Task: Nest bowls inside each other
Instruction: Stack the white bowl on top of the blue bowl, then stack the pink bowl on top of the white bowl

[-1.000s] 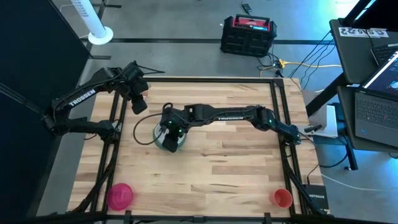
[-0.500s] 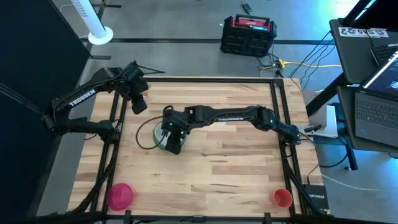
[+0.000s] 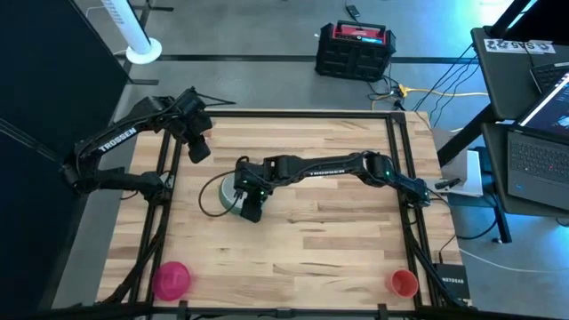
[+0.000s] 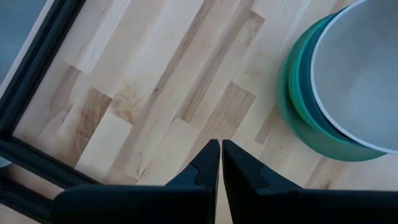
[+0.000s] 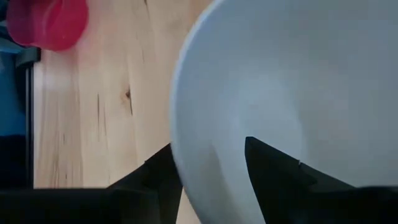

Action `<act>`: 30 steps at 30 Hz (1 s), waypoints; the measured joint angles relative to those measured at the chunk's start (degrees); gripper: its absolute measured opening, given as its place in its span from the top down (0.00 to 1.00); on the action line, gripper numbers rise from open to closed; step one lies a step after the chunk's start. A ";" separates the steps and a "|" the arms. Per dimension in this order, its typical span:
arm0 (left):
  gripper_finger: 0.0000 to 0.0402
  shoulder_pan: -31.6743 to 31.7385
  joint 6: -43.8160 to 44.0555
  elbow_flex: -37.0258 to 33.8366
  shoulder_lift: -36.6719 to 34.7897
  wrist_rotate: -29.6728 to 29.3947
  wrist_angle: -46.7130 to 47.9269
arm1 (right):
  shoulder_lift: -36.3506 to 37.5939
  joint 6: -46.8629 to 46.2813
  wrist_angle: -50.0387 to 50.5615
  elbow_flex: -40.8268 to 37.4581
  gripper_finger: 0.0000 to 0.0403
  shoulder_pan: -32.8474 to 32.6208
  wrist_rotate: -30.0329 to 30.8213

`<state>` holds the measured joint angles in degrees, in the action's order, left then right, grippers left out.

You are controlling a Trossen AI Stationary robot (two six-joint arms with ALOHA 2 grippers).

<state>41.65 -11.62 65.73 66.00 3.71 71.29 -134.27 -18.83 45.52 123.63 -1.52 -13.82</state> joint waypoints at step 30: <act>0.94 -7.75 -8.25 -2.78 -2.23 2.03 12.86 | 17.68 7.45 29.34 9.95 0.62 -7.11 27.84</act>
<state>33.90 -19.86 62.96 63.76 5.74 84.15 -116.59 -11.39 74.86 133.57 -8.63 14.02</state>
